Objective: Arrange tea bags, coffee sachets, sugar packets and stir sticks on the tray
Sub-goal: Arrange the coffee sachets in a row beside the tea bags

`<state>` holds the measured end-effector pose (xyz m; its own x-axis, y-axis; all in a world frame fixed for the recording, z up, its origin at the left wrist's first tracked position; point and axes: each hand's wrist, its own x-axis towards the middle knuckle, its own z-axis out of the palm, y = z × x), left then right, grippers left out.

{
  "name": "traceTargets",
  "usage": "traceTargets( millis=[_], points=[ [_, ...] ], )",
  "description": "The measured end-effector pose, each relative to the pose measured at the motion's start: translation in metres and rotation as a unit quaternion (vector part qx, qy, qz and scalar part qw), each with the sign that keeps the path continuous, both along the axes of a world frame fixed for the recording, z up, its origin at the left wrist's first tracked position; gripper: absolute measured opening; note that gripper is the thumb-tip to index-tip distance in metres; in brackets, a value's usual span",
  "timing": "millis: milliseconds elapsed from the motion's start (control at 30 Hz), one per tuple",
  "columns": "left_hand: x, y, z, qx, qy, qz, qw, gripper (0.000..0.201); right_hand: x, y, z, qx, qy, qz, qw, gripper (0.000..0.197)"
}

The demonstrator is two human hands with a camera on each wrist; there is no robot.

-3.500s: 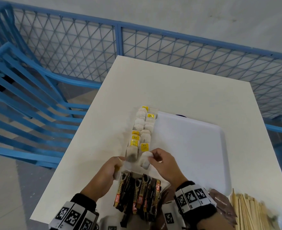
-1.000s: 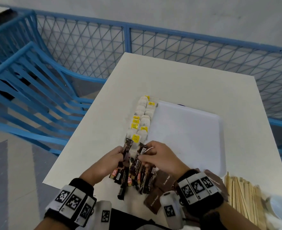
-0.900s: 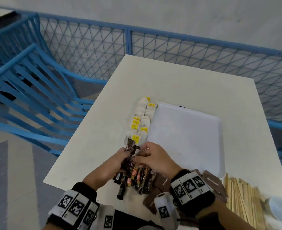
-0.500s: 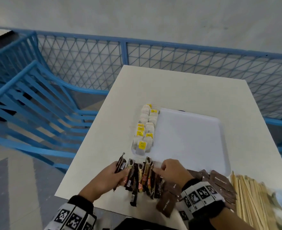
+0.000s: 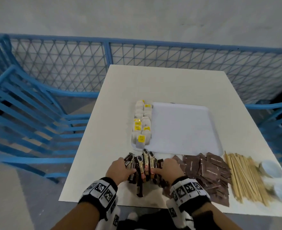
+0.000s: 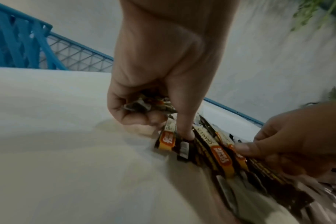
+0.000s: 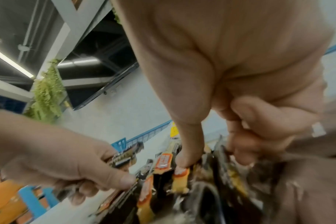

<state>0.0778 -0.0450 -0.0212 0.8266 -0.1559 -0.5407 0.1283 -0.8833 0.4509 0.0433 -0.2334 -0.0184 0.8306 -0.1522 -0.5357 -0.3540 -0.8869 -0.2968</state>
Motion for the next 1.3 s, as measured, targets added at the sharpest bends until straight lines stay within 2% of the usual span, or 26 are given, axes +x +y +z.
traceTargets(
  millis=[167,267,333,433,600,733,867,1000,1133,1233,1300],
  points=[
    [0.001,0.007,-0.016,-0.068,0.032,0.013,0.997,0.033,0.0,-0.004,-0.001,-0.013,-0.026,-0.038,0.999,0.052],
    [0.004,0.013,-0.013,-0.109,0.042,0.038,0.992,0.02,-0.002,-0.011,-0.002,0.015,-0.047,-0.074,0.996,0.044],
    [0.004,0.014,-0.003,-0.133,0.041,0.057,0.989,0.022,-0.005,-0.014,-0.001,0.026,-0.054,-0.091,0.994,0.04],
    [0.002,0.013,0.008,-0.165,0.038,0.09,0.981,0.022,-0.012,-0.013,-0.002,0.033,-0.036,-0.082,0.995,0.045],
    [-0.001,0.006,0.023,-0.23,0.041,0.104,0.967,0.01,-0.018,-0.004,-0.001,0.038,-0.026,-0.069,0.997,0.031],
    [-0.003,-0.002,0.033,-0.266,0.048,0.12,0.955,0.013,-0.022,-0.008,0.004,0.057,-0.034,-0.096,0.993,0.031],
    [-0.006,-0.007,0.034,-0.291,0.026,0.087,0.952,0.024,-0.025,-0.017,0.017,0.11,-0.086,-0.131,0.981,0.014],
    [-0.004,-0.013,0.034,-0.293,0.006,0.078,0.953,0.023,-0.022,-0.018,0.036,0.188,-0.139,-0.119,0.965,0.025],
    [-0.004,-0.02,0.039,-0.355,0.037,0.04,0.933,0.023,-0.011,-0.004,0.052,0.249,-0.157,-0.064,0.954,0.02],
    [-0.006,-0.025,0.044,-0.397,0.043,0.042,0.916,0.039,-0.005,0.011,0.059,0.263,-0.152,-0.017,0.953,0.028],
    [-0.006,-0.024,0.046,-0.414,0.037,0.059,0.908,0.027,-0.002,0.017,0.058,0.278,-0.135,-0.006,0.951,0.021]
  ],
)
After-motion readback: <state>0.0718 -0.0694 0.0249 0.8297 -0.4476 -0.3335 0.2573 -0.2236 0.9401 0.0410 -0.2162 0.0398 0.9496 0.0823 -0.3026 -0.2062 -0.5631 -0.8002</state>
